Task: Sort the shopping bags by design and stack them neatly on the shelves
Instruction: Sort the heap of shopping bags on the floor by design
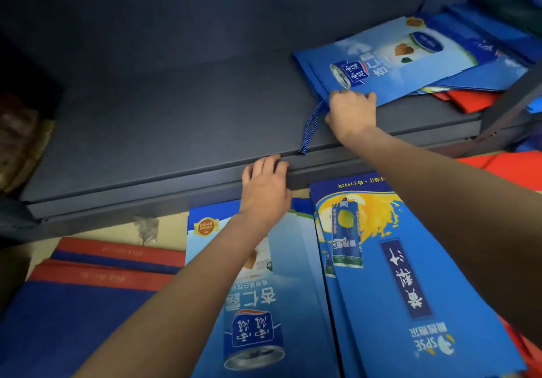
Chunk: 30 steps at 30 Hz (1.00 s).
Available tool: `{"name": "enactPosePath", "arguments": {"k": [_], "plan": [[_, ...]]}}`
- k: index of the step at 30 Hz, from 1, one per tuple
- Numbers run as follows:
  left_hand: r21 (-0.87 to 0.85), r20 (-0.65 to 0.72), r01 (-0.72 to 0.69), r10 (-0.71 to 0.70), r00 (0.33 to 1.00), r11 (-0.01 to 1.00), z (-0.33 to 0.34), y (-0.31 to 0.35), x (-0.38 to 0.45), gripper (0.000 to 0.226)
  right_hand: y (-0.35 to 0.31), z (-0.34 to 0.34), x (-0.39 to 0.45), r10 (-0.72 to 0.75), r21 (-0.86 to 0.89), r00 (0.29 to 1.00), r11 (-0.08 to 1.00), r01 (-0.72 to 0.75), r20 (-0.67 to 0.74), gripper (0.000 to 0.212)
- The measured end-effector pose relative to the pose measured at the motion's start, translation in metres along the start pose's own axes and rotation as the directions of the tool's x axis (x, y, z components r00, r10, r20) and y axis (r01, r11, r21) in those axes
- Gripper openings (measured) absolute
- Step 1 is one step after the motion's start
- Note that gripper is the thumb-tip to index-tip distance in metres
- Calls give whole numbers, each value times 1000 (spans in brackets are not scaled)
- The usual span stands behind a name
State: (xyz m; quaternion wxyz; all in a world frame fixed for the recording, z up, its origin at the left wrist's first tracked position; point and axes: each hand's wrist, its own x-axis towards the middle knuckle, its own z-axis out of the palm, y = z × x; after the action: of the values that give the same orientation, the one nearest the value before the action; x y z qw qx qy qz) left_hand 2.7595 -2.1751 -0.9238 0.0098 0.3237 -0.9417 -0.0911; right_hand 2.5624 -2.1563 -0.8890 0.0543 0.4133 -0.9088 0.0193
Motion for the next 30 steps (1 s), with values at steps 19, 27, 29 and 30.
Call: {"name": "enactPosePath", "arguments": {"k": [19,27,29,30], "plan": [[-711,222,409,-369,902,572,19,25,-25,51,115,19,-155,324,842,788,-51,-537,523,50],[-695,338,483,-350,874,534,10,48,-36,36,114,27,-144,423,771,726,91,-630,543,35],[-703,261,419,-340,903,574,-3,49,-55,34,113,13,-153,336,824,771,-29,-566,542,16],[-718,228,388,-331,916,579,-9,48,-70,34,110,4,-159,302,840,790,-78,-537,534,14]]}}
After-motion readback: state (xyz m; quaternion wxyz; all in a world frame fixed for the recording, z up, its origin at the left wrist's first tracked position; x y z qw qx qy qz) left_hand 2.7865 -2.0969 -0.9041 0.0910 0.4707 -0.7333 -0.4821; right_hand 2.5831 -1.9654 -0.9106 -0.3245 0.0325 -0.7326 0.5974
